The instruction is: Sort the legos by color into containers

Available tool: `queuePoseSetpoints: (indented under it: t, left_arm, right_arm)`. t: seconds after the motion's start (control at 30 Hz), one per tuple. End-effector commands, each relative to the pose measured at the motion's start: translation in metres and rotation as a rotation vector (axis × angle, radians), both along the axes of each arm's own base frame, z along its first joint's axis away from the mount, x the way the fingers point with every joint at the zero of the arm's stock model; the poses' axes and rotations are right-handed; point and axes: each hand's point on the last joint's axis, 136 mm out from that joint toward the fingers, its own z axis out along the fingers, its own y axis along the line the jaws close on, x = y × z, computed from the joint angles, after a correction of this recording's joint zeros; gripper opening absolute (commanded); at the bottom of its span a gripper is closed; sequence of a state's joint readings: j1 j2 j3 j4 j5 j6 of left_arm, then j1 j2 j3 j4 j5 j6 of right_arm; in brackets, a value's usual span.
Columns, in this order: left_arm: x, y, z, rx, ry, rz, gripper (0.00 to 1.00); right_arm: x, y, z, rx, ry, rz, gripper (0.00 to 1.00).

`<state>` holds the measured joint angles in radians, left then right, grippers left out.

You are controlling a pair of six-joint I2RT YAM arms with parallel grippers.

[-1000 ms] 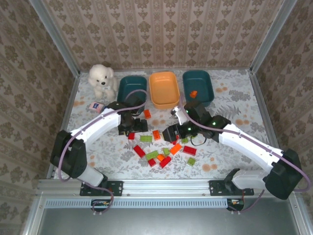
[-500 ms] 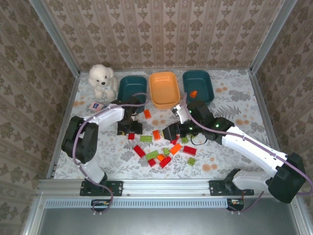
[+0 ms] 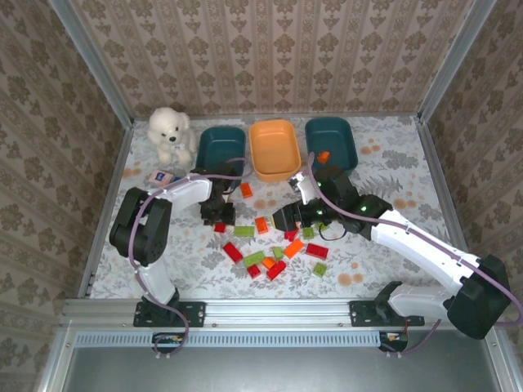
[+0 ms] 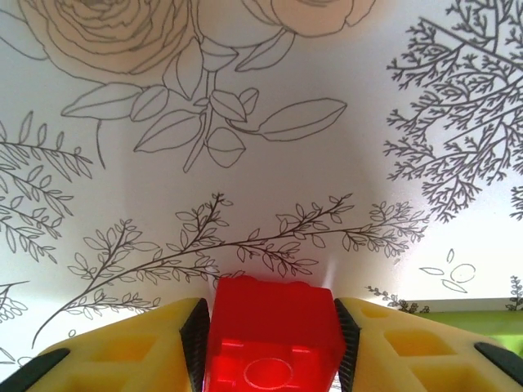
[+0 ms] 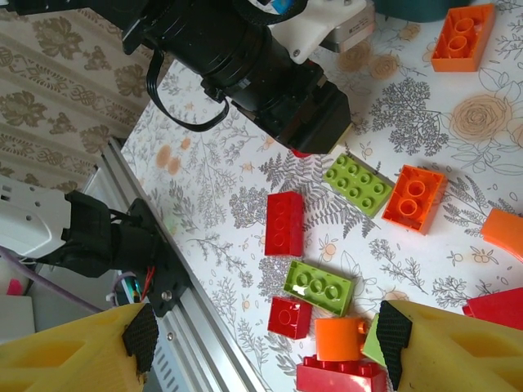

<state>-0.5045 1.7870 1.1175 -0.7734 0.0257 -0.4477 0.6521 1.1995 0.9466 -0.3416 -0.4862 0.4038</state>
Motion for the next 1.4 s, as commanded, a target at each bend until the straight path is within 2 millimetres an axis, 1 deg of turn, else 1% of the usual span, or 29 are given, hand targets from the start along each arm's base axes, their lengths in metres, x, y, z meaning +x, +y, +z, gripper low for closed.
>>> queuePoseSetpoints:
  t: [0.0, 0.1, 0.2, 0.3, 0.4, 0.47, 0.53, 0.57, 0.6, 0.67, 0.7, 0.77, 0.83, 0.93, 1.03, 1.13, 1.23, 1.37]
  left_arm:
    - [-0.005, 0.001, -0.004, 0.03, 0.004, -0.026, 0.42]
    - [-0.005, 0.0, 0.001, 0.039, -0.01, -0.026, 0.36]
    - [-0.002, 0.0, 0.016, 0.042, -0.041, -0.023, 0.34]
    - [0.009, -0.007, 0.048, 0.019, -0.097, -0.018, 0.34]
    - [0.028, -0.015, 0.09, -0.014, -0.17, -0.013, 0.34]
    - [0.047, -0.019, 0.117, -0.037, -0.217, -0.005, 0.34]
    - [0.066, -0.019, 0.134, -0.053, -0.248, 0.006, 0.34]
    - [0.078, -0.018, 0.139, -0.057, -0.261, 0.015, 0.34]
    - [0.088, -0.017, 0.14, -0.056, -0.267, 0.018, 0.34]
    - [0.116, -0.007, 0.141, -0.051, -0.279, 0.049, 0.34]
    - [0.128, -0.005, 0.138, -0.043, -0.282, 0.053, 0.34]
    - [0.153, 0.003, 0.129, -0.024, -0.283, 0.077, 0.34]
    - [0.174, 0.01, 0.118, -0.008, -0.275, 0.097, 0.34]
    - [0.197, 0.015, 0.098, 0.013, -0.256, 0.124, 0.34]
    - [0.213, 0.02, 0.077, 0.031, -0.238, 0.15, 0.35]
    - [0.224, 0.023, 0.062, 0.041, -0.222, 0.163, 0.35]
    - [0.229, 0.022, 0.048, 0.04, -0.193, 0.166, 0.36]
    - [0.229, 0.018, 0.034, 0.034, -0.162, 0.167, 0.36]
  right_arm:
    - [0.004, -0.001, 0.003, 0.008, 0.016, -0.018, 0.74]
    - [0.006, -0.003, 0.004, 0.009, 0.014, -0.026, 0.73]
    - [0.007, -0.005, 0.009, 0.014, 0.001, -0.034, 0.73]
    - [0.01, -0.009, 0.019, 0.027, -0.019, -0.055, 0.72]
    - [0.018, -0.011, 0.034, 0.055, -0.038, -0.083, 0.72]
    - [0.024, -0.011, 0.044, 0.072, -0.057, -0.096, 0.72]
    - [0.031, -0.011, 0.051, 0.08, -0.071, -0.109, 0.72]
    - [0.035, -0.01, 0.054, 0.086, -0.078, -0.118, 0.72]
    - [0.038, -0.01, 0.056, 0.087, -0.083, -0.127, 0.72]
    - [0.046, -0.009, 0.06, 0.089, -0.093, -0.145, 0.72]
    - [0.05, -0.009, 0.062, 0.088, -0.099, -0.154, 0.72]
    - [0.057, -0.009, 0.063, 0.087, -0.1, -0.178, 0.72]
    - [0.064, -0.009, 0.064, 0.087, -0.094, -0.201, 0.72]
    - [0.073, -0.01, 0.061, 0.076, -0.075, -0.242, 0.73]
    - [0.079, -0.01, 0.059, 0.067, -0.058, -0.262, 0.73]
    - [0.078, -0.011, 0.056, 0.054, -0.043, -0.267, 0.73]
    - [0.076, -0.014, 0.054, 0.041, -0.034, -0.274, 0.73]
    - [0.073, -0.02, 0.047, 0.019, -0.025, -0.292, 0.73]
